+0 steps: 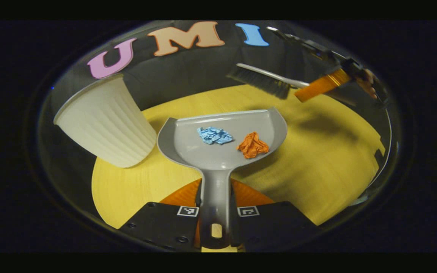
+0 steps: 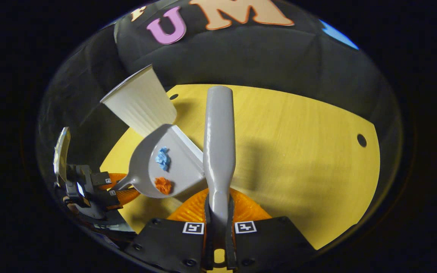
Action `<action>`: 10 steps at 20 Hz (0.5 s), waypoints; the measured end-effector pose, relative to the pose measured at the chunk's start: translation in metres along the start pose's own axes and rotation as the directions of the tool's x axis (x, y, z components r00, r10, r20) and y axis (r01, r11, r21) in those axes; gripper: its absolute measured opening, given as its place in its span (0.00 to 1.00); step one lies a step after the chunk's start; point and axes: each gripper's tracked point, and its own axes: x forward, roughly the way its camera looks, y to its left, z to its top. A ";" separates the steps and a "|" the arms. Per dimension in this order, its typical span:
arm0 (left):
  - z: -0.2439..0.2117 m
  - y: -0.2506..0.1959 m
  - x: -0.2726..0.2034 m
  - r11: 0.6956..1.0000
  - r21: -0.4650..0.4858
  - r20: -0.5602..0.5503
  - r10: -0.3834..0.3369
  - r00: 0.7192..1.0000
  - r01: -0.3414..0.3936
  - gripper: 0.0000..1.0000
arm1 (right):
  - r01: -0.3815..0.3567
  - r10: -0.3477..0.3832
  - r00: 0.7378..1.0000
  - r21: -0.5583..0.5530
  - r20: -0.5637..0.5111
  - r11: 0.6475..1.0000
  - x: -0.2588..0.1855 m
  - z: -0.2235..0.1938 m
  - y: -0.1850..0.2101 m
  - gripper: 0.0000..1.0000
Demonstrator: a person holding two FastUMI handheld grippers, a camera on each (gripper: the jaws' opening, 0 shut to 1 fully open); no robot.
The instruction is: Pick up the small broom and dustpan from the desktop, sweep the trash into the dustpan with the broom, and then empty the trash into the garbage bin.
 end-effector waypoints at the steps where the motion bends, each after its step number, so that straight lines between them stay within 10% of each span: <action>1: 0.006 0.000 -0.001 1.000 -0.011 0.037 0.017 0.999 -0.017 0.23 | 0.006 -0.006 1.000 0.023 -0.003 1.000 0.007 -0.011 -0.004 0.15; 10: 0.009 -0.003 0.011 0.986 -0.124 0.293 0.144 0.945 -0.112 0.22 | -0.057 0.071 0.994 0.156 -0.085 0.986 0.069 -0.087 0.017 0.15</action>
